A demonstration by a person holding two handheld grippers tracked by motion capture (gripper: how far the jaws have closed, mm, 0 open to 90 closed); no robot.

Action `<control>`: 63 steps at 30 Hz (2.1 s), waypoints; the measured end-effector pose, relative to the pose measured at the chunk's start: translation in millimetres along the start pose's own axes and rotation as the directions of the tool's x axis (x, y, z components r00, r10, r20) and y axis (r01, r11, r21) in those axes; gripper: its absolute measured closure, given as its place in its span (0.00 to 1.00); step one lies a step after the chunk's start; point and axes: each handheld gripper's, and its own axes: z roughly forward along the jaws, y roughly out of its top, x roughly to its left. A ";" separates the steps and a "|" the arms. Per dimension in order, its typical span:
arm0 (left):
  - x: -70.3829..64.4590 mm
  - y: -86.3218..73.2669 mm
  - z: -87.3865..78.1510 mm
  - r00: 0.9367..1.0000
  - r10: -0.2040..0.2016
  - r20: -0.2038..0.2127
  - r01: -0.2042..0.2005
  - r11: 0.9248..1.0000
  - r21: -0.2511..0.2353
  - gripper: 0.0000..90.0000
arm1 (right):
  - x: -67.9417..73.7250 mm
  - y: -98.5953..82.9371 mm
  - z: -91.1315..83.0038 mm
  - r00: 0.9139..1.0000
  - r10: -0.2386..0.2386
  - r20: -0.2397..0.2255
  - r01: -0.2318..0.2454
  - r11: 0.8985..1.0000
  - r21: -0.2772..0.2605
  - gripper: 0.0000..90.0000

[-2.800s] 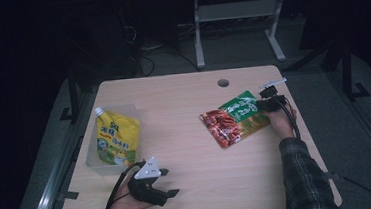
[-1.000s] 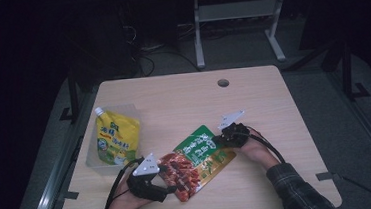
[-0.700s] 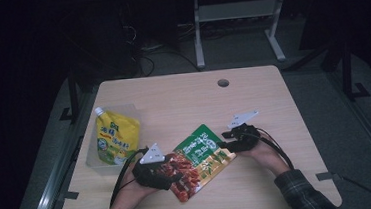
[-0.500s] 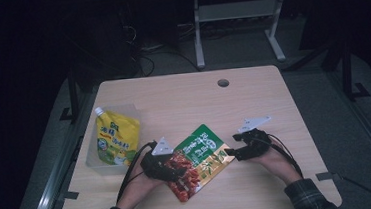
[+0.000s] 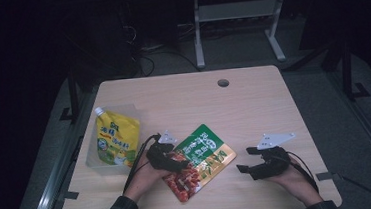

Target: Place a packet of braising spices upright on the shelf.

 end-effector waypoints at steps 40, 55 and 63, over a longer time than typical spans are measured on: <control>-14.1 19.6 -65.1 0.993 -0.085 0.077 0.105 0.943 -0.317 1.00 | 6.4 4.8 13.5 0.989 0.091 -0.119 -0.101 0.992 -0.078 0.22; -17.9 21.7 -75.4 0.991 -0.084 0.104 0.119 0.910 -0.398 1.00 | 14.6 40.0 52.2 0.955 0.079 -0.287 -0.139 0.971 -0.195 0.50; -17.8 21.4 -76.3 0.992 -0.082 0.098 0.116 0.903 -0.413 0.99 | 9.1 44.5 50.6 0.942 0.082 -0.326 -0.169 0.954 -0.247 0.93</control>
